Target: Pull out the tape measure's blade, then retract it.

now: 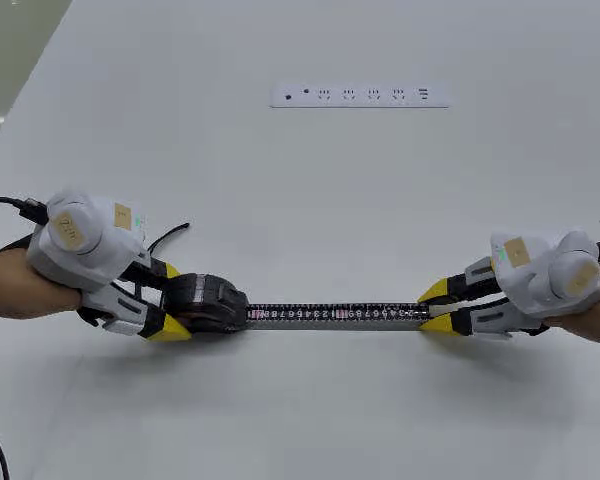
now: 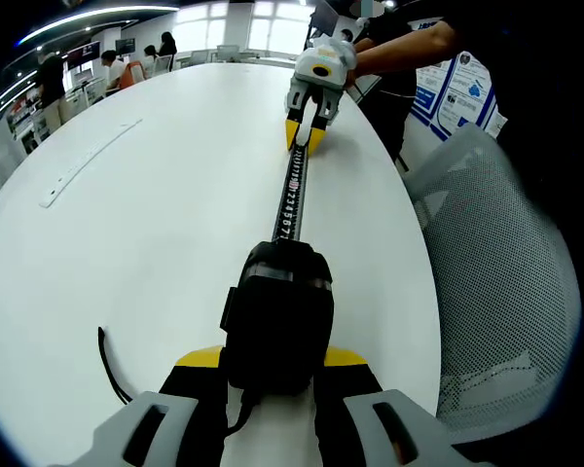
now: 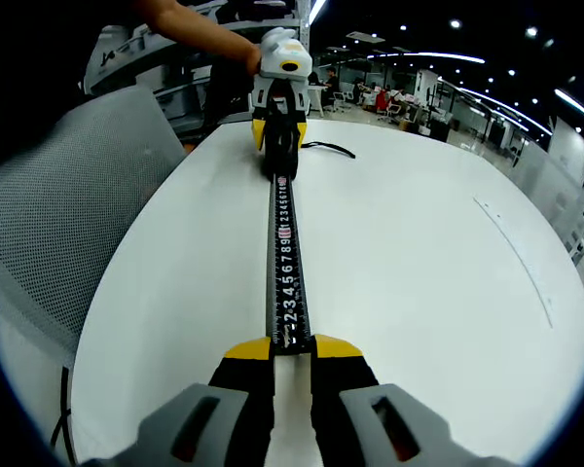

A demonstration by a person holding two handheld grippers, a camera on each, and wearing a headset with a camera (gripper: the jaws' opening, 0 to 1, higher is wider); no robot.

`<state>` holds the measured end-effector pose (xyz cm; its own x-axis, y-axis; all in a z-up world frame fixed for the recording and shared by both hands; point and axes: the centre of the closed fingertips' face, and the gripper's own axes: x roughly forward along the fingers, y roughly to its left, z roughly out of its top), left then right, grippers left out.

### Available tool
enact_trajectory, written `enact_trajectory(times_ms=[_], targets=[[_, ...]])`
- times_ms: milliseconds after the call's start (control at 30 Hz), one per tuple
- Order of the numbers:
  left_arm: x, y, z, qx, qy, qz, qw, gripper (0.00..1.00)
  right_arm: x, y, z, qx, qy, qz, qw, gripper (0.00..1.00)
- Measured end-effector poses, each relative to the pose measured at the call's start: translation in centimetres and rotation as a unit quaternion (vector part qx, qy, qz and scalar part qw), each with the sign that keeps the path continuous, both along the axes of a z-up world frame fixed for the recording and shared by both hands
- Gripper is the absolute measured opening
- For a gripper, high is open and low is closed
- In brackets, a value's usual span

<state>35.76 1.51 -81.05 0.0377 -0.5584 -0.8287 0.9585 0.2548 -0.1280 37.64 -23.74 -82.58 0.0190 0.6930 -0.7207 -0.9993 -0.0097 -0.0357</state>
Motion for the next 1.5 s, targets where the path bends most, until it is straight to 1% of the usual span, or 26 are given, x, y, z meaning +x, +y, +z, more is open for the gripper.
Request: enact_trajectory(times_ms=[133, 267, 400, 467, 600, 700, 733, 800, 1000, 1133, 1167, 1200, 1267, 1333, 1500], targets=[[0.0, 0.0, 0.0, 0.006, 0.003, -0.004, 1.0000, 0.31, 0.1, -0.3, 0.1, -0.004, -0.002, -0.001, 1.0000, 0.11], [0.0, 0.0, 0.0, 0.006, 0.008, 0.004, 0.9999, 0.32, 0.1, -0.3, 0.1, -0.007, -0.002, -0.003, 1.0000, 0.12], [0.1, -0.2, 0.0, 0.012, 0.008, 0.004, 0.9999, 0.32, -0.1, -0.2, 0.0, -0.013, 0.003, 0.001, 0.9999, 0.13], [0.1, -0.1, -0.1, 0.022, 0.010, -0.001, 0.9997, 0.32, -0.1, -0.3, 0.0, -0.017, 0.000, 0.005, 0.9998, 0.13], [0.0, 0.0, -0.2, 0.034, 0.015, -0.013, 0.9992, 0.32, -0.2, -0.2, -0.1, -0.020, 0.002, 0.006, 0.9998, 0.14], [-0.1, 0.0, -0.2, 0.039, 0.017, -0.018, 0.9989, 0.32, -0.2, -0.2, -0.1, -0.023, 0.003, 0.004, 0.9997, 0.14], [-0.1, 0.0, -0.2, 0.039, 0.013, -0.025, 0.9988, 0.32, -0.2, -0.2, -0.1, -0.025, 0.001, 0.006, 0.9997, 0.15], [-0.1, 0.0, -0.2, 0.039, 0.012, -0.026, 0.9988, 0.32, -0.2, -0.2, -0.1, -0.026, 0.000, 0.008, 0.9996, 0.15], [-0.1, 0.1, -0.1, 0.032, 0.008, -0.014, 0.9994, 0.32, -0.2, -0.2, -0.2, -0.031, -0.006, 0.009, 0.9995, 0.16], [-0.1, 0.3, 0.0, 0.029, 0.002, -0.006, 0.9995, 0.32, -0.4, -0.2, -0.3, -0.032, -0.007, 0.007, 0.9994, 0.19], [-0.1, 0.3, 0.1, 0.028, 0.001, -0.003, 0.9996, 0.32, -0.3, -0.2, -0.2, -0.032, -0.008, 0.003, 0.9994, 0.19], [-0.1, 0.4, 0.2, 0.026, 0.000, 0.001, 0.9997, 0.32, -0.3, -0.2, -0.1, -0.026, -0.002, -0.007, 0.9996, 0.19], [0.0, 0.5, 0.4, 0.020, -0.003, 0.011, 0.9997, 0.33, -0.2, -0.3, 0.0, -0.025, -0.003, -0.012, 0.9996, 0.20], [0.1, 0.6, 0.5, 0.016, -0.004, 0.019, 0.9997, 0.33, 0.1, -0.3, 0.3, -0.018, 0.001, -0.027, 0.9995, 0.21], [-0.1, 0.8, 0.9, 0.003, -0.008, 0.042, 0.9991, 0.38, 0.2, -0.8, 0.5, -0.018, 0.001, -0.039, 0.9991, 0.25]])
